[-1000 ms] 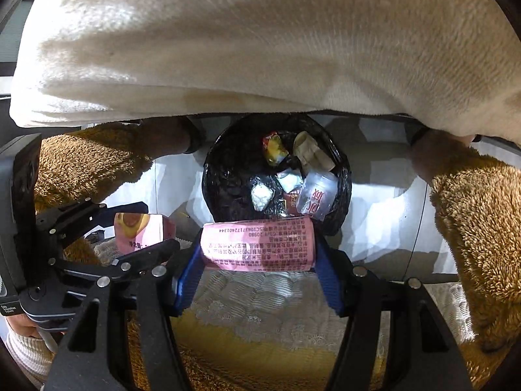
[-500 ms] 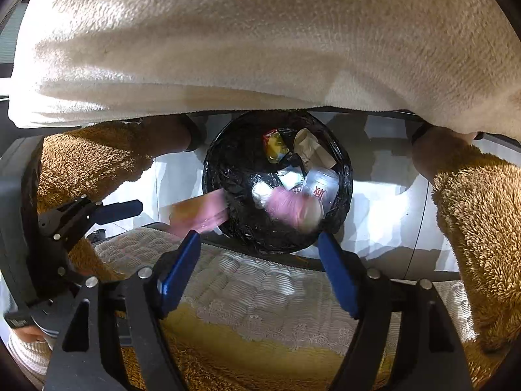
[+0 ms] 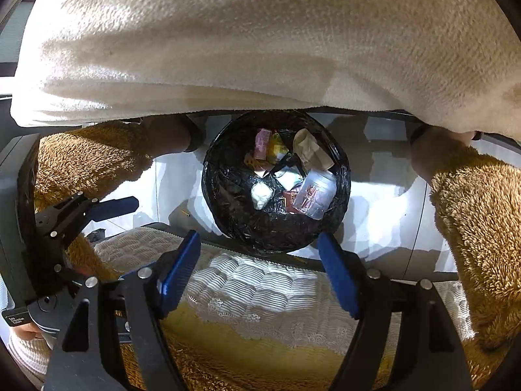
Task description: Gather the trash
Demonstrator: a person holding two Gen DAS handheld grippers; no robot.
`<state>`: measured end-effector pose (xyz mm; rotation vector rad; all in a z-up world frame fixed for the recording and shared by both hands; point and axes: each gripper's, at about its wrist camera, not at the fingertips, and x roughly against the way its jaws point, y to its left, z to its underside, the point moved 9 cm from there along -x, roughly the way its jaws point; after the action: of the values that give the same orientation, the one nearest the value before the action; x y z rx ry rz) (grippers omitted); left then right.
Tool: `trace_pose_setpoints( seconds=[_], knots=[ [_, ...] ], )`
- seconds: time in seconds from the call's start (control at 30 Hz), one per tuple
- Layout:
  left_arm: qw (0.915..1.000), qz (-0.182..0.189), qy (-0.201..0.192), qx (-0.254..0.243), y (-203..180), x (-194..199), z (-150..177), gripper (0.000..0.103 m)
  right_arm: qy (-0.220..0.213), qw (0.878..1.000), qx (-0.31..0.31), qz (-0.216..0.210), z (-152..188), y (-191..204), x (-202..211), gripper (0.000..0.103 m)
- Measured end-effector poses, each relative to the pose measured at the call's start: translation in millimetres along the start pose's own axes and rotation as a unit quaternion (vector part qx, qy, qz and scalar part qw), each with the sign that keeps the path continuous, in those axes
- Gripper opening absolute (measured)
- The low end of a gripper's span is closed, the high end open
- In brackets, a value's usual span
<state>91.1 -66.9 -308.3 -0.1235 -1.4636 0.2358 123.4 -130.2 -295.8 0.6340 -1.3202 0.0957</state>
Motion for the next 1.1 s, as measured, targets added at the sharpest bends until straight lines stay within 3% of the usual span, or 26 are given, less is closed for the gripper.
trace_pose_setpoints(
  seconds=[0.7,0.93,1.1],
  knots=[
    [0.9985,-0.010,-0.051,0.018,6,24,-2,0.087,-0.042,0.999,0.024,0.011,4,5,23,0.074],
    [0.9943,0.000,-0.105,0.019,7,55,-1,0.087,-0.088,0.995,0.037,0.015,9,14,47,0.074],
    [0.9857,0.006,-0.167,0.017,5,88,0,0.087,-0.131,0.991,0.030,0.011,14,18,70,0.074]
  ],
)
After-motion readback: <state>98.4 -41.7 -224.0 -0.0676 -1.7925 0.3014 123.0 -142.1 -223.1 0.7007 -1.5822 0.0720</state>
